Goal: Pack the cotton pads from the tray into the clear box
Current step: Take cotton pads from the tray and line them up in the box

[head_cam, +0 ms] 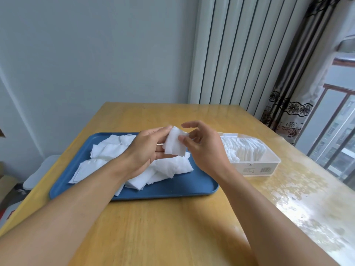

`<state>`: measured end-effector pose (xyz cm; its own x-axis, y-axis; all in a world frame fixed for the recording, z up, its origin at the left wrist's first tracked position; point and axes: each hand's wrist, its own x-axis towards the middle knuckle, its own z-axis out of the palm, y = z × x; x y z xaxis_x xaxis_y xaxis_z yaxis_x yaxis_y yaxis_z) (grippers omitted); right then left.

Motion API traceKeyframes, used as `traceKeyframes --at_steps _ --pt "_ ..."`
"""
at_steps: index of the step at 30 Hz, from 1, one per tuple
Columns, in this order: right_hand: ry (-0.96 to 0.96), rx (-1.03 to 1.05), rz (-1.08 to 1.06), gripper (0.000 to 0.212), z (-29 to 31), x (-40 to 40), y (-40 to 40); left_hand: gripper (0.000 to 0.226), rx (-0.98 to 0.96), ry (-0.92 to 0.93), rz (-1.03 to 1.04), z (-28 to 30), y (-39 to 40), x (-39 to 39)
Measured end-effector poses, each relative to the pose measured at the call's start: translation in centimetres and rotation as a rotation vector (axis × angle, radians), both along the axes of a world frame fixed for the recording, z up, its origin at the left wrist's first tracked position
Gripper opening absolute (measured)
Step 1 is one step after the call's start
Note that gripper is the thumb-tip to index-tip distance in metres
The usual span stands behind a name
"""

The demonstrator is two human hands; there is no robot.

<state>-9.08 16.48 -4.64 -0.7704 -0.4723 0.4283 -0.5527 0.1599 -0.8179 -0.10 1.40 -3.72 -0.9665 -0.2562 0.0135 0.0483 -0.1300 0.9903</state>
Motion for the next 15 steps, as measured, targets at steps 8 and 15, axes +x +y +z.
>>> traceKeyframes --at_steps 8,15 --pt "-0.021 0.008 -0.092 0.016 0.02 -0.05 0.19 0.016 -0.046 0.016 0.074 -0.65 0.03 -0.12" --pt "0.011 -0.057 -0.098 0.001 0.35 0.35 0.17 0.02 0.033 -0.034 0.055 -0.63 0.14 -0.13"
